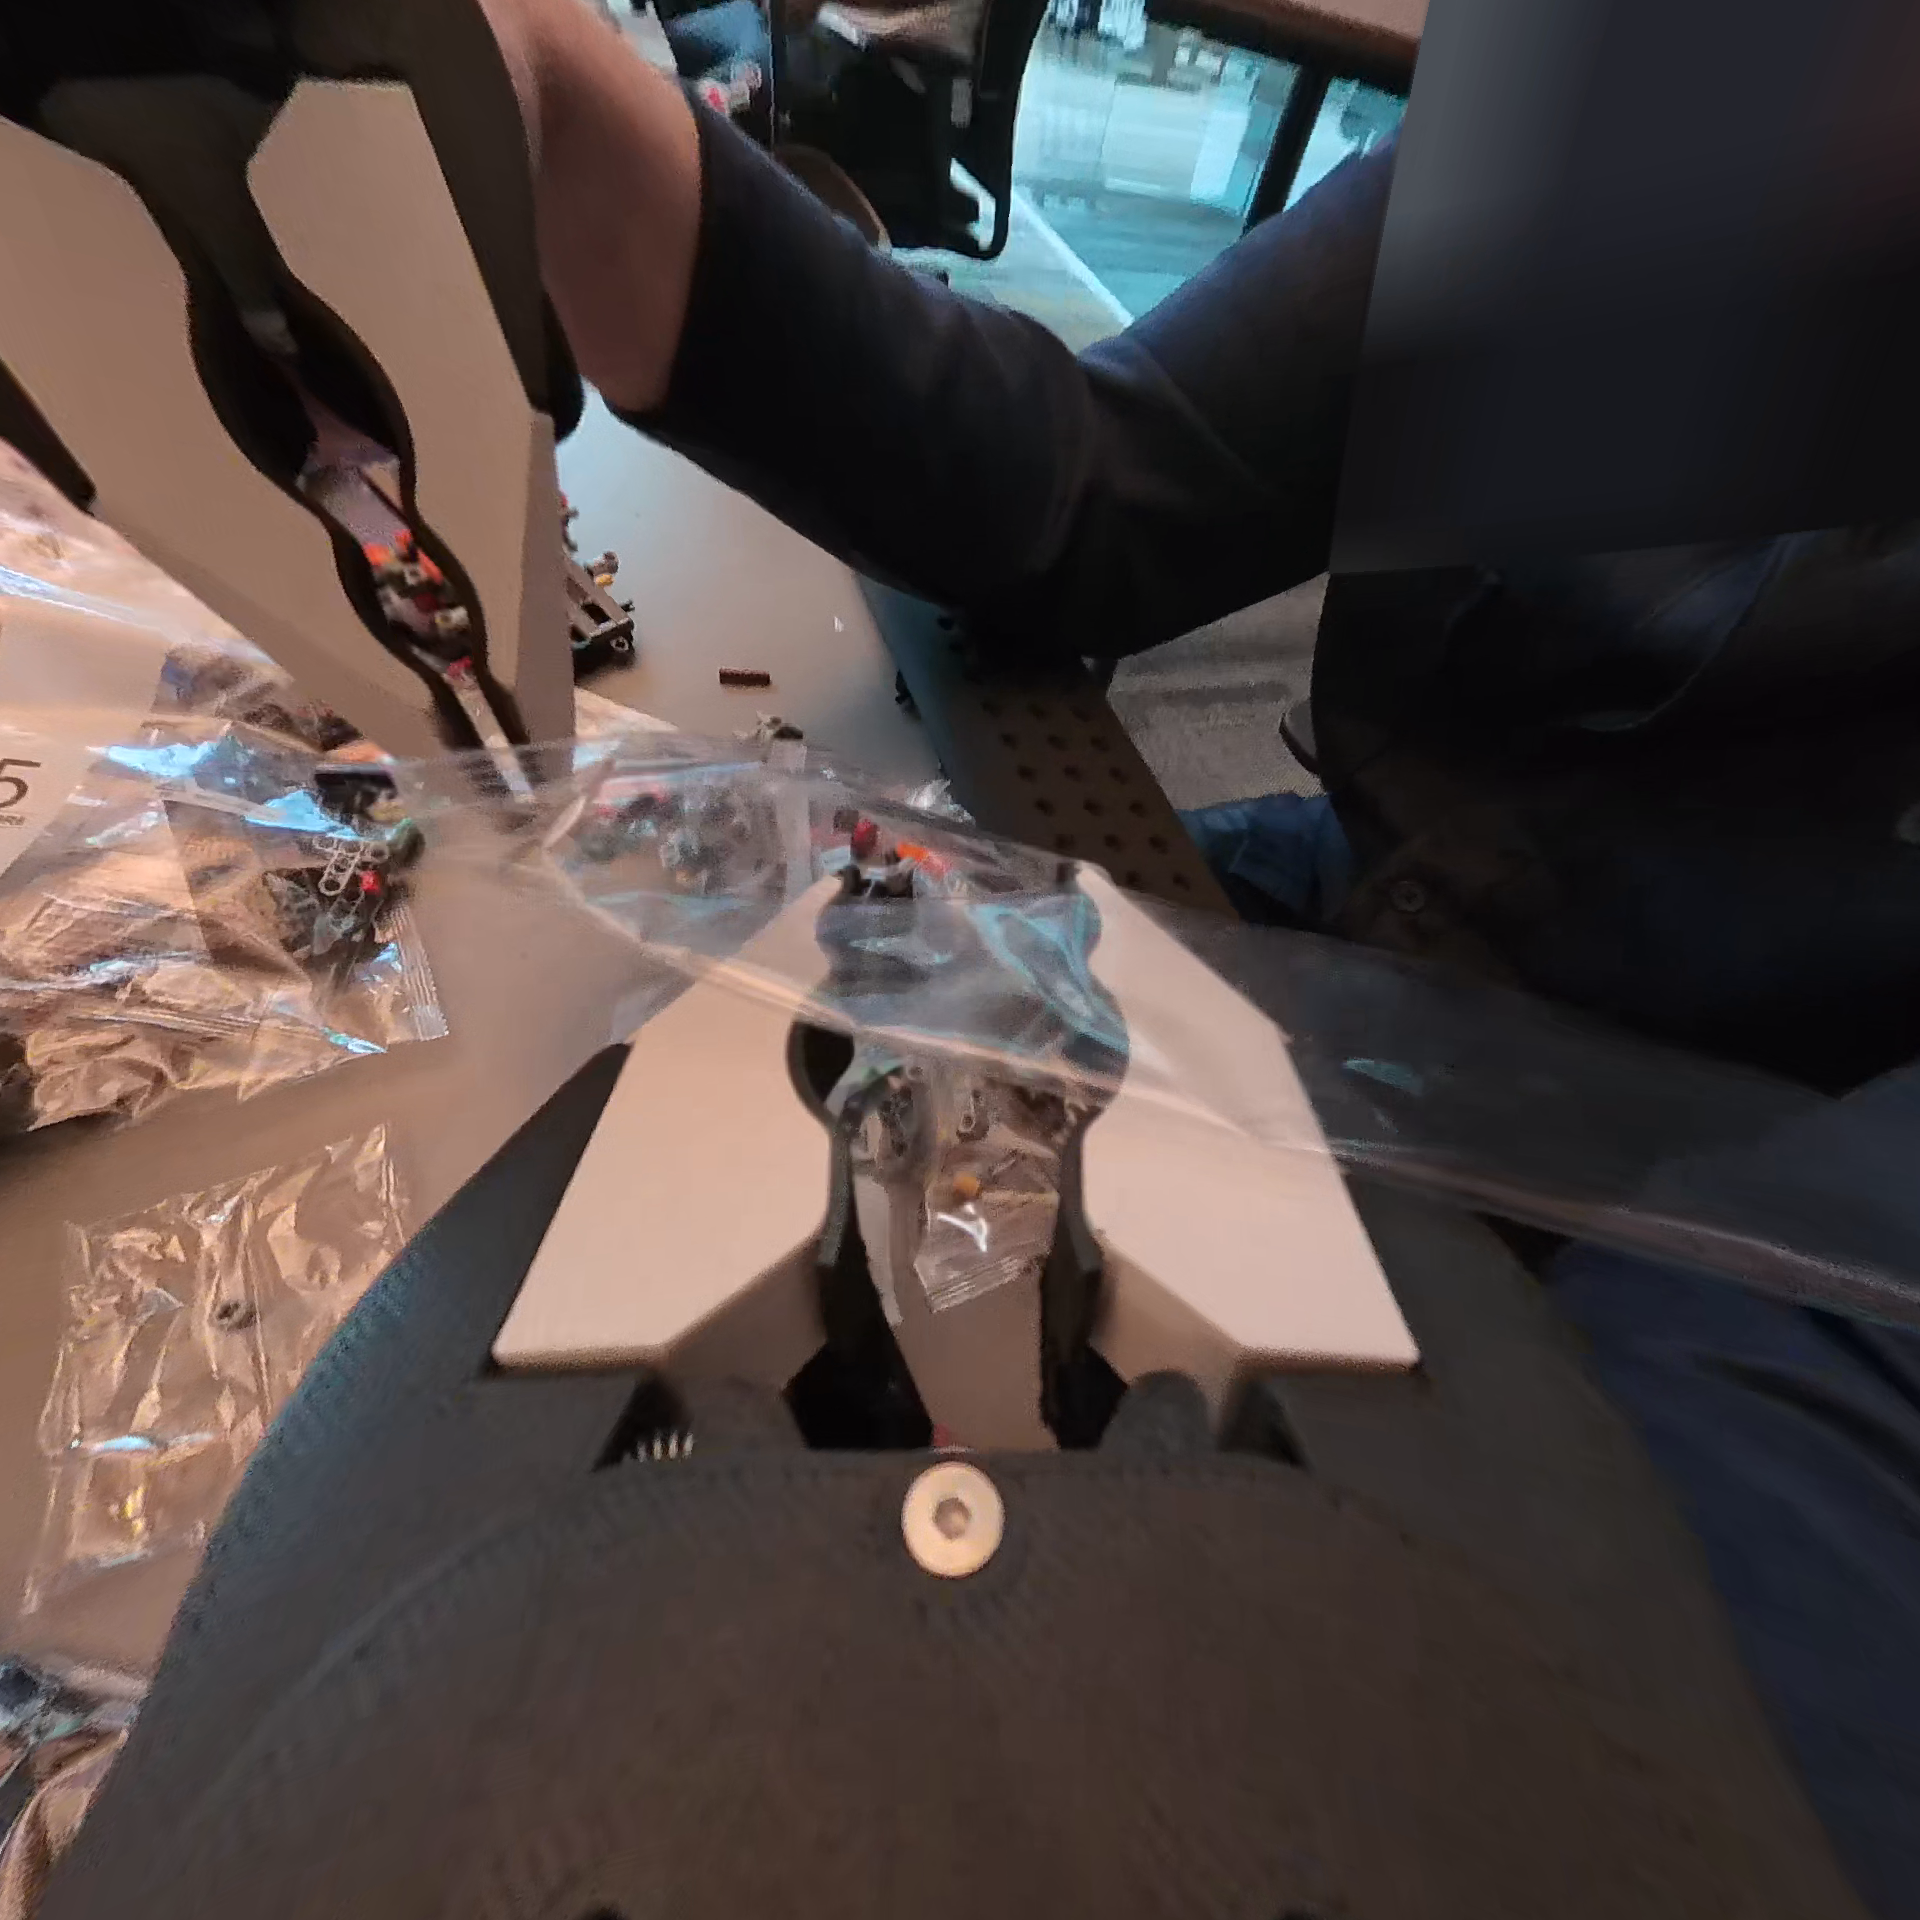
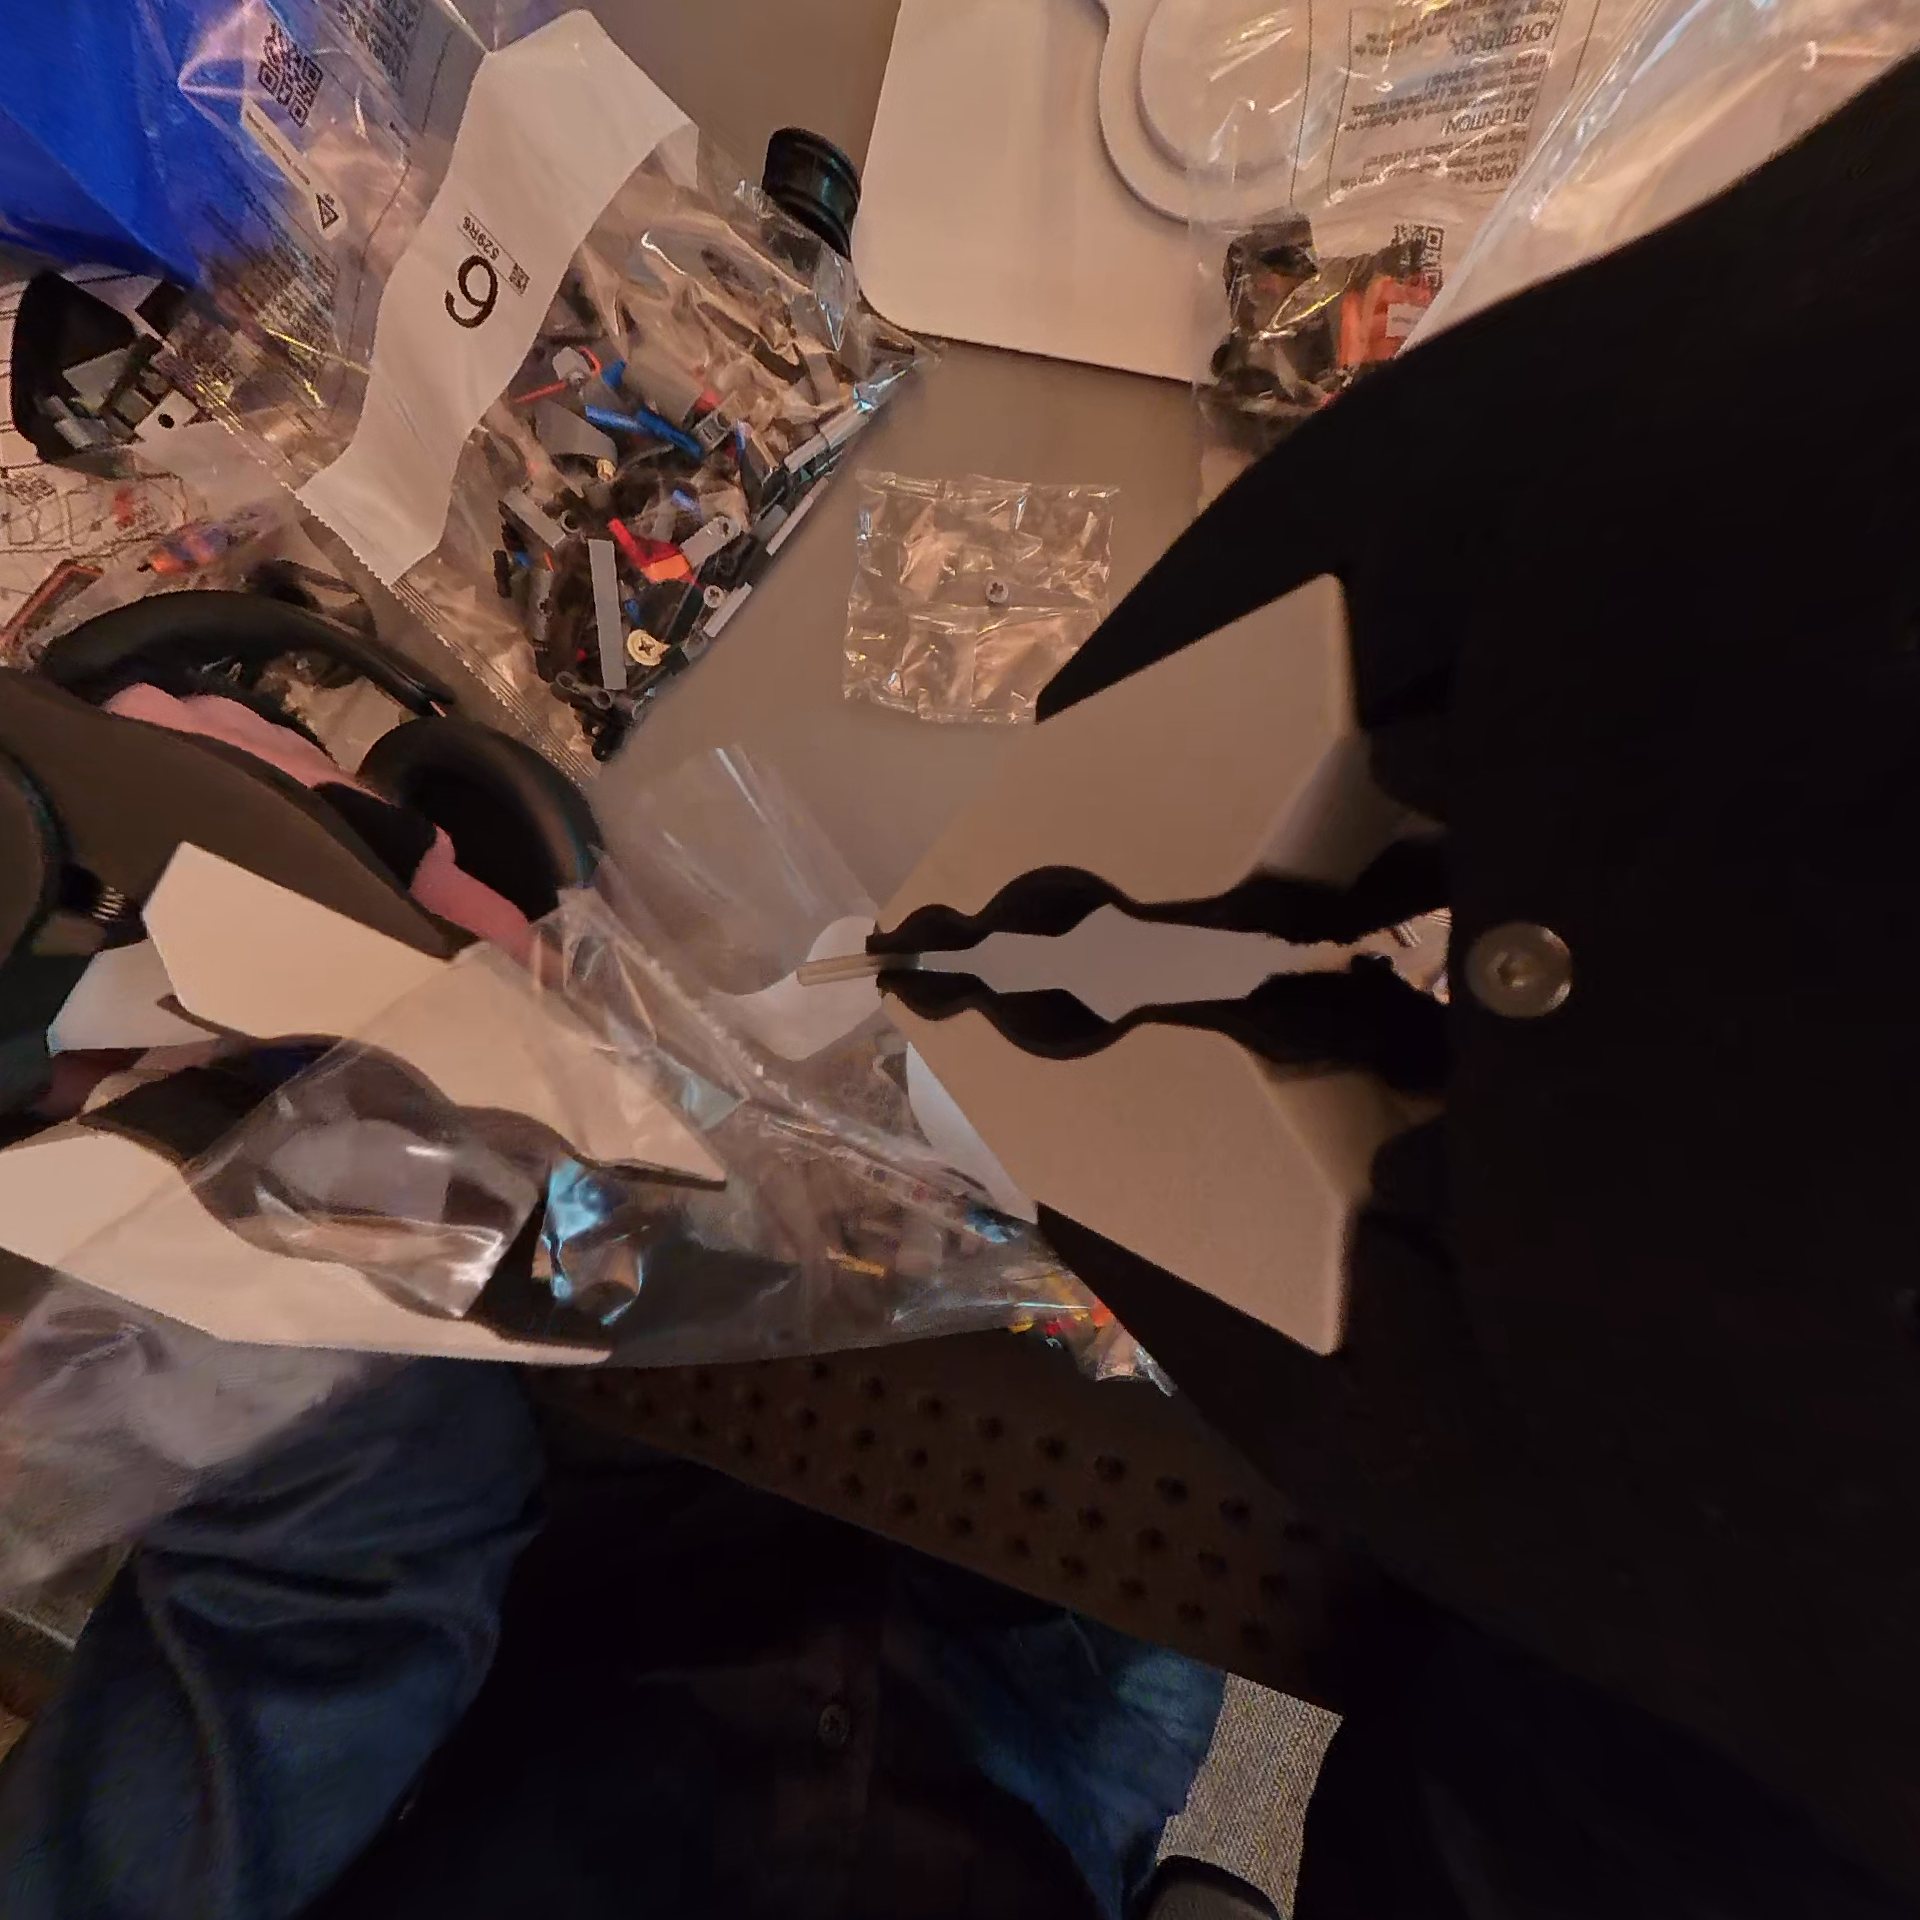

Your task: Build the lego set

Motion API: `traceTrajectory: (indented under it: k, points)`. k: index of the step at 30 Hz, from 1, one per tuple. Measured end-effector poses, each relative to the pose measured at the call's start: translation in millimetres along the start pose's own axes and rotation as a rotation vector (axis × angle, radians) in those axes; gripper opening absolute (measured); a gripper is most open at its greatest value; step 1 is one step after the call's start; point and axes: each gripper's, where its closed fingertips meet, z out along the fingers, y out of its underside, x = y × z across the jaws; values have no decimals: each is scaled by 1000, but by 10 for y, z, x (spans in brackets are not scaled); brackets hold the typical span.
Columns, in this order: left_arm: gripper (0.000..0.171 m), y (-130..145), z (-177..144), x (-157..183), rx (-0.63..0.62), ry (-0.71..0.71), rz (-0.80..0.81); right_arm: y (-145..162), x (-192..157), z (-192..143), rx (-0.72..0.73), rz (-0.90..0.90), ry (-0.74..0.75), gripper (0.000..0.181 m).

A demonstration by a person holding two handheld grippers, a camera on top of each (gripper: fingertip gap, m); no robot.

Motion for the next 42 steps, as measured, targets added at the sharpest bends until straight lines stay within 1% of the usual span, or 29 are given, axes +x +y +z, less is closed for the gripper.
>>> traceTrajectory:
  k: [1,3,6,10,13,16,20,21,23,24,26,27,28,30,32,34,35,37,39,40,42]
  points:
    - [38,-28,-28,5,28,6,2,-2,0,-6,2,0,0,0]
    - [39,-75,-98,-80,67,-37,-13,-8,-4,-23,7,-2,2,0]
    - [40,-13,-139,-92,51,-57,-29,-25,-22,-51,16,-9,5,0]
    - [50,91,-109,-19,37,-9,-37,-29,-30,-72,23,-13,4,0]
    - [56,23,-204,-26,126,19,-45,-29,-24,-94,31,-11,7,0]
    - [58,-6,-240,-37,168,39,-50,-33,-28,-109,34,-14,10,0]
    - [59,92,-87,-161,90,4,-70,-33,-29,-117,37,-13,9,0]
    - [58,100,-60,-181,77,-2,-74,-33,-31,-117,38,-13,7,0]
    - [45,150,-19,-271,28,-55,-65,-30,-29,-113,37,-13,5,0]
    - [34,137,0,-250,28,-46,-55,-29,-27,-113,36,-12,5,0]
    - [4,167,41,-269,-17,-65,-34,-28,-22,-117,37,-12,8,0]
    - [0,179,54,-273,-39,-75,-15,-29,-15,-123,38,-12,13,0]
    - [0,161,52,-281,-44,-88,8,-33,-10,-135,42,-11,18,0]
    - [0,105,-17,-351,-56,-159,33,-32,0,-176,48,-9,30,0]
    - [0,56,-126,-427,-95,-254,67,-34,18,-242,62,-5,47,0]
    - [0,-111,-229,-473,-86,-346,128,-39,57,-328,83,1,78,0]
    - [0,-173,-281,-514,-103,-402,148,-49,87,-380,98,4,100,0]
    - [0,-234,-355,-618,-192,-511,205,-77,155,-495,134,17,152,1]
    - [0,-265,-361,-716,-289,-576,264,-119,231,-631,176,32,213,1]
    - [0,-298,-353,-771,-316,-612,298,-144,249,-700,199,35,236,0]
    - [0,-318,-248,-793,-335,-606,332,-194,280,-836,241,36,288,0]
